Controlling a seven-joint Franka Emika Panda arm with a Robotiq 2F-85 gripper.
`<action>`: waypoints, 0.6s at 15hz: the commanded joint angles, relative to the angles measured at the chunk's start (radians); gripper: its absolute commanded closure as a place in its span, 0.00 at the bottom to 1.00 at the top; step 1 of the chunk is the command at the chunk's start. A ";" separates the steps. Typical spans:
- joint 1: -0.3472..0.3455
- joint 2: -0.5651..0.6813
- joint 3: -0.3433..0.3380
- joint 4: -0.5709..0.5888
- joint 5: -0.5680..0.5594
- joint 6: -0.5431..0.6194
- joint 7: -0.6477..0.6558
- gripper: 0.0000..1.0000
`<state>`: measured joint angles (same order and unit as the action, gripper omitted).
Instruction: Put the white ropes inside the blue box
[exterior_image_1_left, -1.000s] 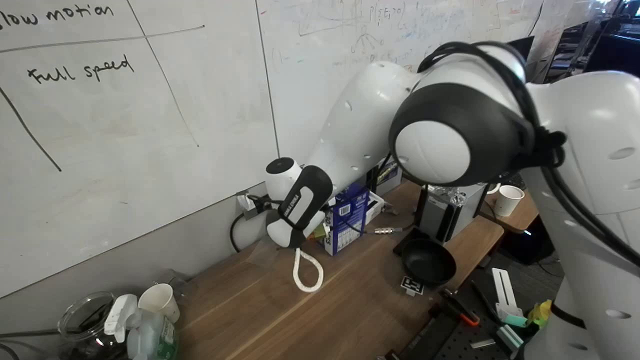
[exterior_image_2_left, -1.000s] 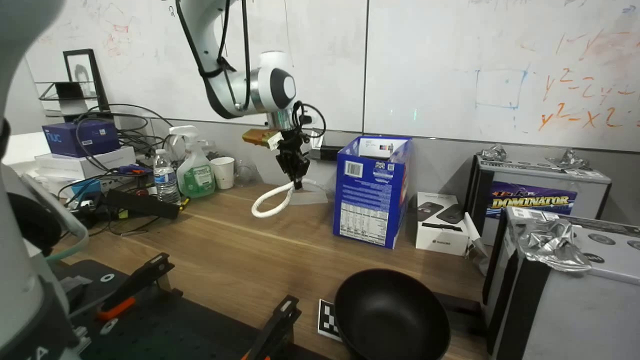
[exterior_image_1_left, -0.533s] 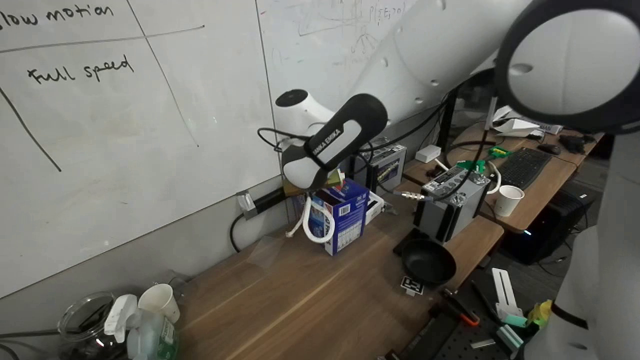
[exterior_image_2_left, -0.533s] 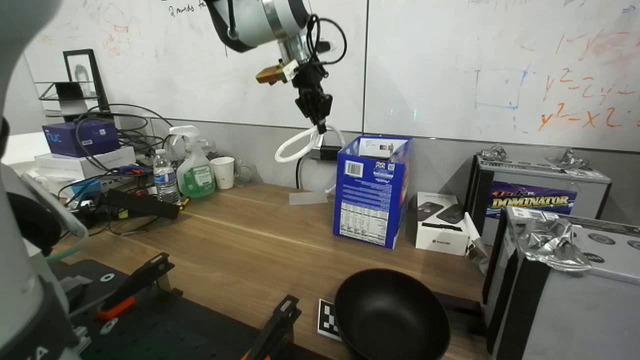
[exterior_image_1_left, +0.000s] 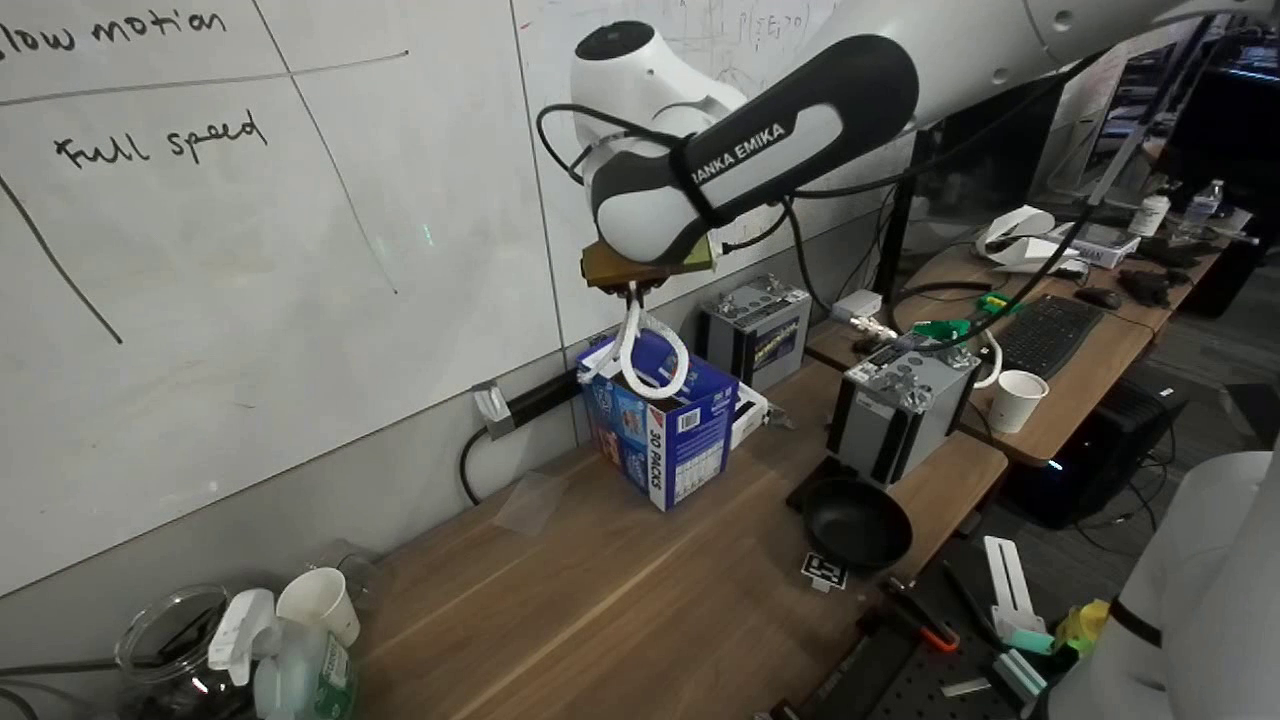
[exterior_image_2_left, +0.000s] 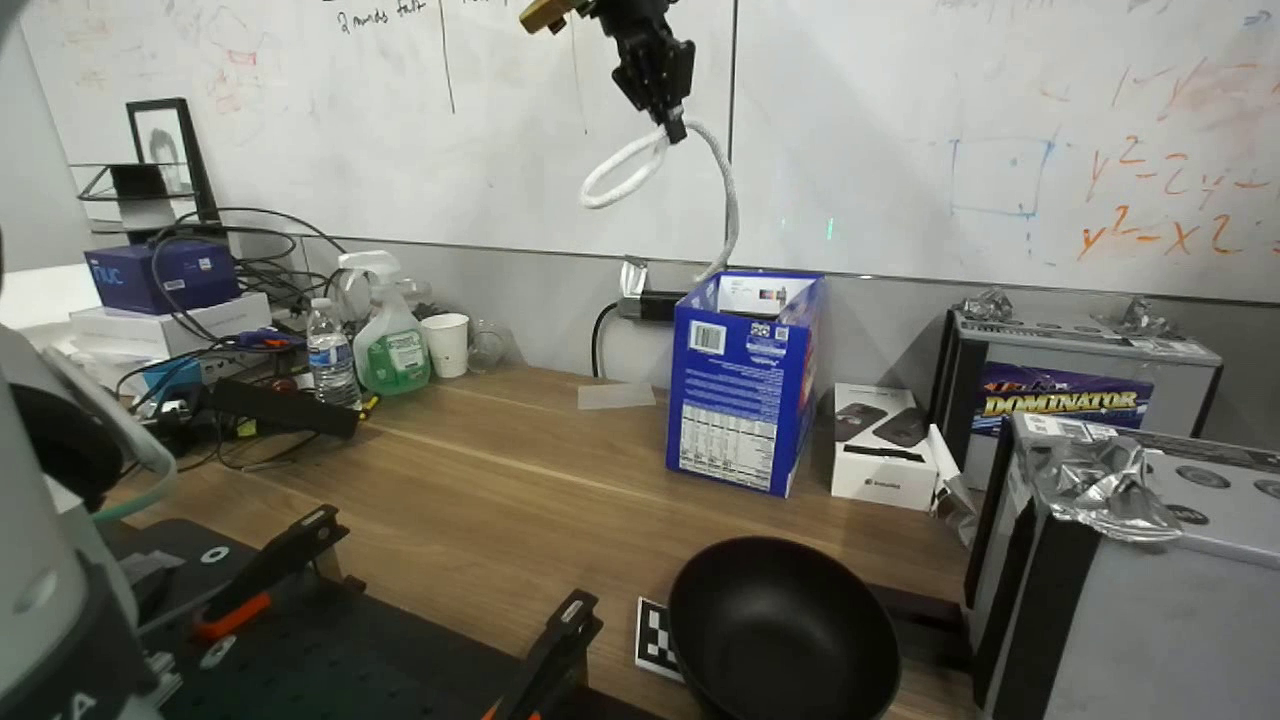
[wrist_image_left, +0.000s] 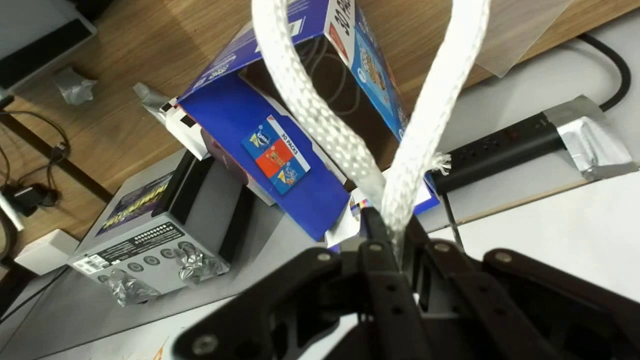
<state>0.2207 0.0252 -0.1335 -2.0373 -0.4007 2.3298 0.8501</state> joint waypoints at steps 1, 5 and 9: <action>-0.076 -0.016 0.073 0.031 -0.052 -0.047 0.046 0.89; -0.115 -0.012 0.102 0.069 -0.145 -0.110 0.117 0.89; -0.139 -0.001 0.113 0.090 -0.156 -0.128 0.118 0.89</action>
<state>0.1089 0.0161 -0.0465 -1.9805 -0.5419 2.2230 0.9543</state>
